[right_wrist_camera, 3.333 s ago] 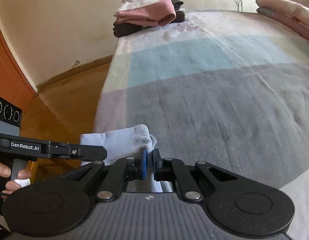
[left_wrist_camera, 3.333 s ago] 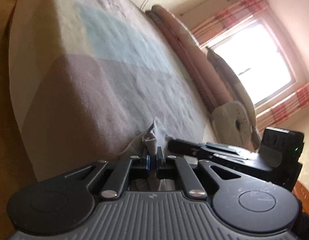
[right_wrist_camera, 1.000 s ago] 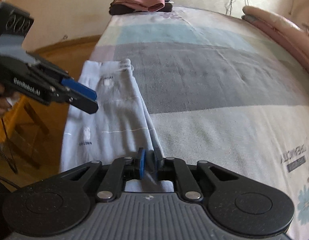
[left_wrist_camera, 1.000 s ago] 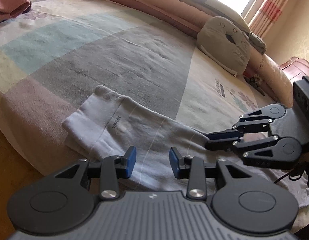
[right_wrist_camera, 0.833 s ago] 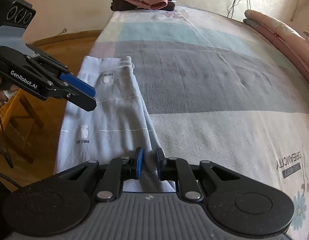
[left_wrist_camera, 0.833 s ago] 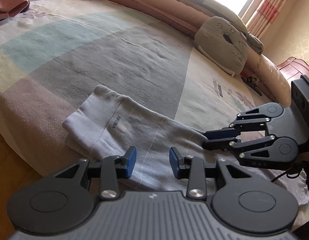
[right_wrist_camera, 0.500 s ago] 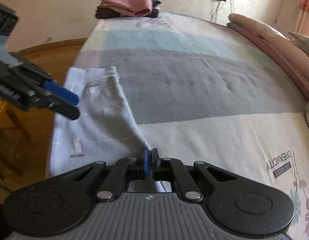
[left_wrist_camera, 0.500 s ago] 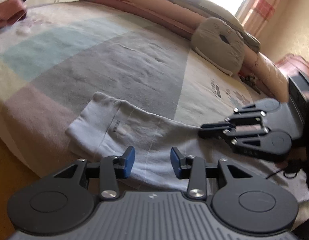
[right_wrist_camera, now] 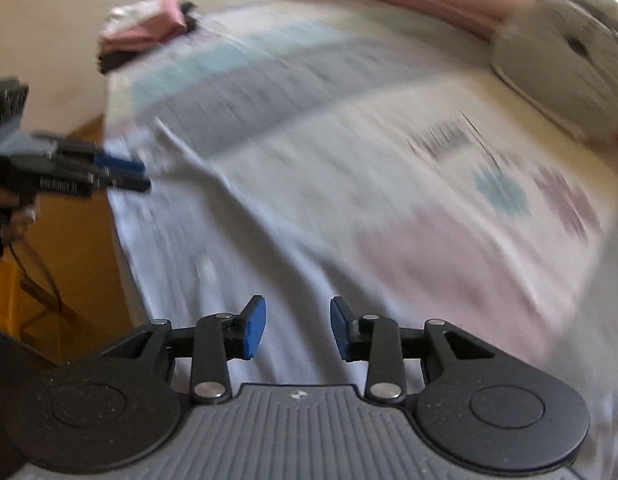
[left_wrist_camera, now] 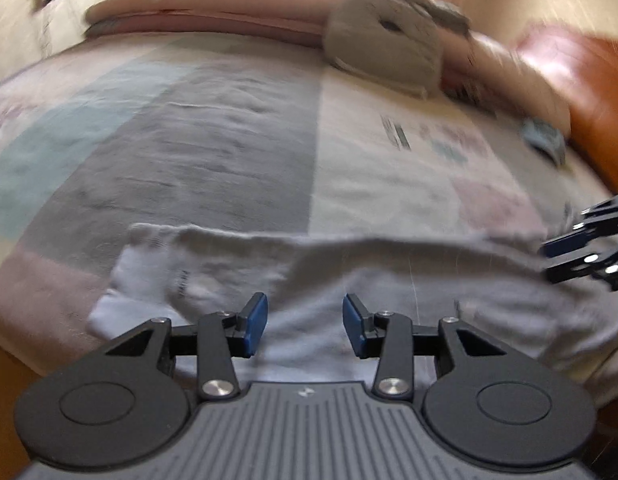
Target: Fold clothes
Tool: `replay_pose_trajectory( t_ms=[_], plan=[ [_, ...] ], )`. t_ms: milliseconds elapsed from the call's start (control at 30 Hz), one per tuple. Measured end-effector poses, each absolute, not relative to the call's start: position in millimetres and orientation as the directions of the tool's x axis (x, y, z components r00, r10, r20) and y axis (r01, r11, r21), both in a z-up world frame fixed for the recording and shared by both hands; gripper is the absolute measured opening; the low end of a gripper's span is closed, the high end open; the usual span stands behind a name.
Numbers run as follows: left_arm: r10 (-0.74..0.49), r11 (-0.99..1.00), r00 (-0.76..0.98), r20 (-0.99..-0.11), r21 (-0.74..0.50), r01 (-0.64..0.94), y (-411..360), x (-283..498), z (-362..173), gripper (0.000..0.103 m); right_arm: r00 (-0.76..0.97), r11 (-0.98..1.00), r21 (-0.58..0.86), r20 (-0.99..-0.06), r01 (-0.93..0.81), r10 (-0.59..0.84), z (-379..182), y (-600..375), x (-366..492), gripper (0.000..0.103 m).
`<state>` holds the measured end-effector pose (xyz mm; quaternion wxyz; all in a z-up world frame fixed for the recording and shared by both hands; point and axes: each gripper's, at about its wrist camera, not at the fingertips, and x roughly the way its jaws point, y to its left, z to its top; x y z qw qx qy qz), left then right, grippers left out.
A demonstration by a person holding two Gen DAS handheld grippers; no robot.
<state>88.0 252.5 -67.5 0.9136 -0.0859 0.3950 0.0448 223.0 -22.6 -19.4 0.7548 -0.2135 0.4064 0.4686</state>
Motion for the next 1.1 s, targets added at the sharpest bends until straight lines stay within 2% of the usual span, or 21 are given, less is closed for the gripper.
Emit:
replay_pose_trajectory(
  t_ms=[100,233,433,500,667,733,800,900,1000,1033,1100],
  plan=[
    [0.054,0.993,0.672,-0.739,-0.031,-0.114,242,76,-69,0.043,0.276,0.545,0.033,-0.836,-0.838,0.474,-30,-58,204,0.041],
    [0.074,0.996,0.653,-0.754,0.028,-0.080,235,76,-59,0.043,0.336,0.616,-0.015,-0.848,-0.788,0.410,-41,-90,176,0.040],
    [-0.030,0.999,0.713,-0.700,0.004,0.046,205,104,-54,0.045,0.455,0.745,-0.020,-0.803,-0.667,0.386,-38,-105,181,0.041],
    [-0.063,0.998,0.699,-0.712,-0.025,0.065,199,103,-63,0.045,0.462,0.771,0.007,-0.797,-0.636,0.388,-48,-110,181,0.041],
    [-0.052,0.998,0.661,-0.748,-0.022,0.053,197,76,-69,0.048,0.456,0.764,-0.016,-0.810,-0.645,0.368,-55,-125,158,0.055],
    [-0.044,0.997,0.643,-0.764,0.003,0.071,195,81,-61,0.048,0.429,0.767,-0.002,-0.830,-0.641,0.356,-51,-127,159,0.056],
    [-0.060,0.996,0.672,-0.738,-0.004,0.084,193,93,-55,0.048,0.443,0.782,0.000,-0.823,-0.624,0.354,-46,-123,170,0.056],
    [-0.073,0.995,0.702,-0.708,-0.005,0.098,187,111,-52,0.048,0.474,0.782,0.013,-0.789,-0.623,0.391,-39,-111,185,0.056],
    [-0.071,0.995,0.692,-0.718,0.001,0.103,179,120,-59,0.048,0.402,0.673,0.064,-0.758,-0.737,0.513,-33,-99,175,0.056],
    [-0.070,0.995,0.687,-0.724,0.000,0.101,179,120,-61,0.048,0.356,0.619,0.089,-0.751,-0.780,0.557,-32,-97,170,0.053],
    [-0.084,0.995,0.678,-0.730,-0.018,0.103,179,117,-66,0.048,0.257,0.526,0.132,-0.757,-0.840,0.600,-33,-94,162,0.040]
  ],
)
